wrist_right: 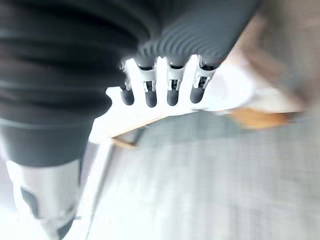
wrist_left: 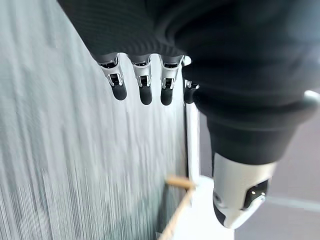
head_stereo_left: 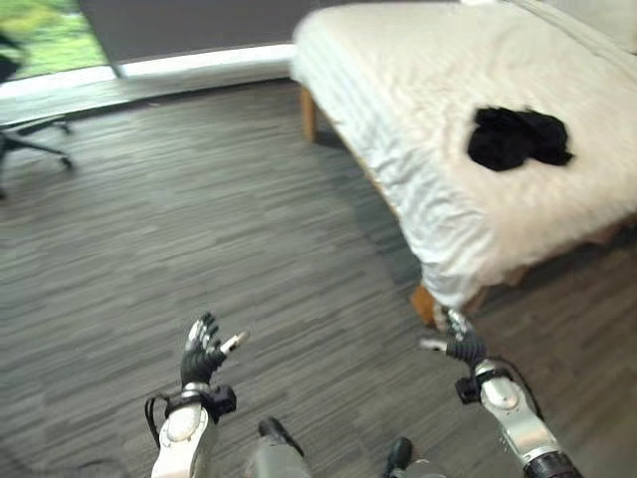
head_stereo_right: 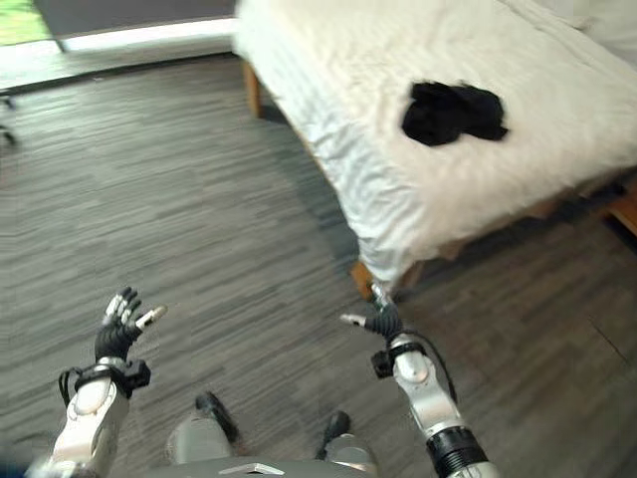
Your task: Pick up bed clothes into laundry basket.
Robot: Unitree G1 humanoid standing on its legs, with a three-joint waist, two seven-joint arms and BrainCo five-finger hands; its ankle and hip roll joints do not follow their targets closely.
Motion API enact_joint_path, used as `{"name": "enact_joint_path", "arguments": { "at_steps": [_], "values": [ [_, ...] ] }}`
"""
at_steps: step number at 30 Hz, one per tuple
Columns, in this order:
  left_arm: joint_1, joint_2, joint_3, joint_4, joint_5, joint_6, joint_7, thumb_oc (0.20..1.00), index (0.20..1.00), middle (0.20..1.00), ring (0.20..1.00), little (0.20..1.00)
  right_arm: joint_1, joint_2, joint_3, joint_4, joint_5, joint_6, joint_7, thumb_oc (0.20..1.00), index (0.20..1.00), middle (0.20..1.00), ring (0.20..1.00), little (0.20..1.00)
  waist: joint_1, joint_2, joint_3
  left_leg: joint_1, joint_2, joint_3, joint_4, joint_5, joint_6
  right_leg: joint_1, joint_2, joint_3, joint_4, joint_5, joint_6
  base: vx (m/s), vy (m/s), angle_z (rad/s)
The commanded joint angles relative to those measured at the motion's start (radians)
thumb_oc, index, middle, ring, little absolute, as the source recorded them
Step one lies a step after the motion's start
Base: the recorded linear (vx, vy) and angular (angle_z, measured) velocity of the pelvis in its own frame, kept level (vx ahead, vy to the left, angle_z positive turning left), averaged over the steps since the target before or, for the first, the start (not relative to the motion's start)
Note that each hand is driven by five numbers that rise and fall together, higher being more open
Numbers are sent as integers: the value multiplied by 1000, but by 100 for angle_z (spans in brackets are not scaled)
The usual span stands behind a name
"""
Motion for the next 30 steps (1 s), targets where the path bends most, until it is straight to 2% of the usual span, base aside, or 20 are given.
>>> {"name": "enact_joint_path", "arguments": {
  "at_steps": [1, 2, 3, 4, 7, 8, 10, 11, 13, 14, 15, 16, 19, 21, 22, 24, 26, 27, 28, 30],
  "values": [
    [-1, 66, -16, -103, 49, -46, 3, 1000, 1000, 1000, 1000, 1000, -73, -44, -4, -62, -131, -44, -37, 1000, 1000, 1000, 1000, 1000, -17, 41, 0, 184, -116, -89, -353, 145, 38, -107, -127, 72, 453, 30, 53, 23, 251, 121],
    [-8, 83, -29, -112, 71, -45, 1, 1000, 1000, 1000, 1000, 1000, -85, -46, 0, -63, -150, -35, -47, 1000, 1000, 1000, 1000, 1000, -38, 43, 17, 200, -135, -101, -384, 141, 55, -181, -152, 140, 572, 47, 76, 21, 245, 101],
    [-9, 83, -29, -112, 71, -45, 1, 1000, 1000, 1000, 1000, 1000, -86, -46, 0, -62, -151, -34, -47, 1000, 1000, 1000, 1000, 1000, -36, 41, 16, 200, -137, -98, -384, 140, 56, -186, -155, 144, 577, 45, 77, -40, 200, 113],
    [-16, 112, -62, -137, 121, -46, -7, 1000, 1000, 1000, 1000, 1000, -92, -57, -5, -85, -185, -33, -60, 1000, 1000, 1000, 1000, 1000, -56, 50, 33, 215, -138, -136, -393, 124, 71, -266, -110, 226, 688, 20, 86, 6, 143, 117],
    [-24, 134, -96, -190, 154, -49, -17, 1000, 1000, 1000, 1000, 1000, -80, -80, -29, -106, -205, -39, -91, 1000, 1000, 1000, 1000, 1000, -73, 44, 46, 225, -169, -201, -399, 102, 89, -348, -27, 256, 747, -40, 85, 33, 94, 67],
    [-34, 139, -108, -197, 163, -49, -14, 1000, 1000, 1000, 1000, 1000, -79, -82, -34, -104, -203, -40, -100, 1000, 1000, 1000, 1000, 1000, -78, 40, 53, 217, -173, -203, -399, 116, 97, -372, 3, 241, 716, -44, 67, -4, -5, 63],
    [-59, 143, -134, -211, 174, -46, -12, 1000, 1000, 1000, 1000, 1000, -78, -85, -44, -98, -200, -35, -122, 1000, 1000, 1000, 1000, 1000, -85, 17, 58, 221, -203, -232, -399, 101, 98, -377, 42, 233, 613, -79, 37, 59, -62, 63],
    [-75, 147, -149, -215, 183, -45, -12, 1000, 1000, 1000, 1000, 1000, -74, -90, -53, -93, -203, -34, -131, 1000, 1000, 1000, 1000, 1000, -92, 1, 59, 225, -212, -246, -399, 91, 94, -368, 62, 230, 531, -90, 18, 147, -129, 49],
    [-100, 158, -167, -232, 206, -45, -24, 1000, 1000, 1000, 1000, 1000, -68, -97, -64, -85, -208, -27, -141, 1000, 1000, 1000, 1000, 1000, -103, -21, 51, 241, -220, -261, -399, 71, 78, -337, 65, 201, 330, -70, -5, 275, -171, 54],
    [-124, 183, -136, -145, 172, -52, -19, 1000, 1000, 1000, 1000, 1000, -76, -105, -68, -79, -201, -26, -141, 1000, 1000, 1000, 1000, 1000, -110, -24, 32, 266, -219, -264, -399, 40, 61, -325, 46, 191, 264, -62, 9, 287, -109, 54],
    [-134, 187, -137, -130, 167, -62, -20, 1000, 1000, 1000, 1000, 1000, -79, -103, -67, -79, -200, -26, -141, 1000, 1000, 1000, 1000, 1000, -111, -24, 38, 270, -216, -265, -399, 38, 60, -314, 51, 188, 252, -56, 10, 361, -114, 37],
    [-177, 198, -141, -79, 156, -56, -1, 1000, 1000, 1000, 1000, 1000, -90, -107, -59, -69, -195, -11, -135, 1000, 1000, 1000, 1000, 1000, -125, -30, 13, 285, -215, -239, -399, 26, 42, -287, 28, 134, 121, -15, 12, 242, -121, 10],
    [-189, 180, -135, -76, 167, -55, 2, 1000, 1000, 1000, 1000, 1000, -85, -125, -62, -63, -192, -2, -126, 1000, 1000, 1000, 1000, 1000, -132, -36, -2, 318, -219, -220, -399, 3, 26, -249, -5, 91, -3, 57, 24, 302, -130, -30],
    [-178, 175, -127, -81, 171, -57, -4, 1000, 1000, 1000, 1000, 1000, -80, -131, -62, -59, -181, -2, -113, 1000, 1000, 1000, 1000, 1000, -128, -42, -13, 342, -221, -206, -399, -12, 11, -214, -3, 77, -47, 75, 16, 261, -124, -3],
    [-177, 170, -120, -79, 176, -60, 1, 1000, 1000, 1000, 1000, 1000, -88, -138, -58, -53, -171, -2, -111, 1000, 1000, 1000, 1000, 1000, -123, -40, -17, 354, -218, -191, -397, -14, 4, -199, -8, 59, -53, 79, 18, 258, -126, -12],
    [-177, 158, -116, -78, 180, -60, 9, 1000, 1000, 1000, 1000, 1000, -101, -153, -60, -58, -145, -3, -104, 1000, 1000, 1000, 1000, 1000, -126, -29, -20, 366, -210, -173, -363, -29, -8, -190, 11, 80, -52, 66, 4, 252, -164, -36],
    [-180, 151, -114, -81, 162, -66, 14, 1000, 1000, 1000, 1000, 1000, -107, -172, -72, -80, -116, -13, -106, 1000, 1000, 1000, 1000, 1000, -129, -26, -13, 333, -177, -152, -224, -50, -35, -165, 25, 81, -55, 34, -20, 158, -173, -38],
    [-181, 151, -114, -80, 162, -66, 14, 1000, 1000, 1000, 1000, 1000, -107, -173, -73, -81, -114, -13, -106, 1000, 1000, 1000, 1000, 1000, -128, -24, -11, 326, -169, -153, -207, -57, -39, -165, 29, 81, -54, 31, -23, 197, -271, -38],
    [-181, 147, -112, -91, 145, -66, 13, 1000, 1000, 1000, 1000, 1000, -95, -177, -101, -124, -83, -18, -110, 1000, 1000, 1000, 1000, 1000, -125, -20, 5, 265, -89, -161, 5, 6, -83, -125, 69, 98, -61, -21, -68, 206, -266, -36],
    [-182, 135, -115, -91, 132, -66, 17, 1000, 1000, 1000, 1000, 1000, -76, -169, -121, -151, -60, -21, -115, 1000, 1000, 1000, 1000, 1000, -122, -20, 20, 218, -43, -205, 157, 77, -112, -86, 105, 116, -65, -64, -104, 254, -225, -44]
  ]
}}
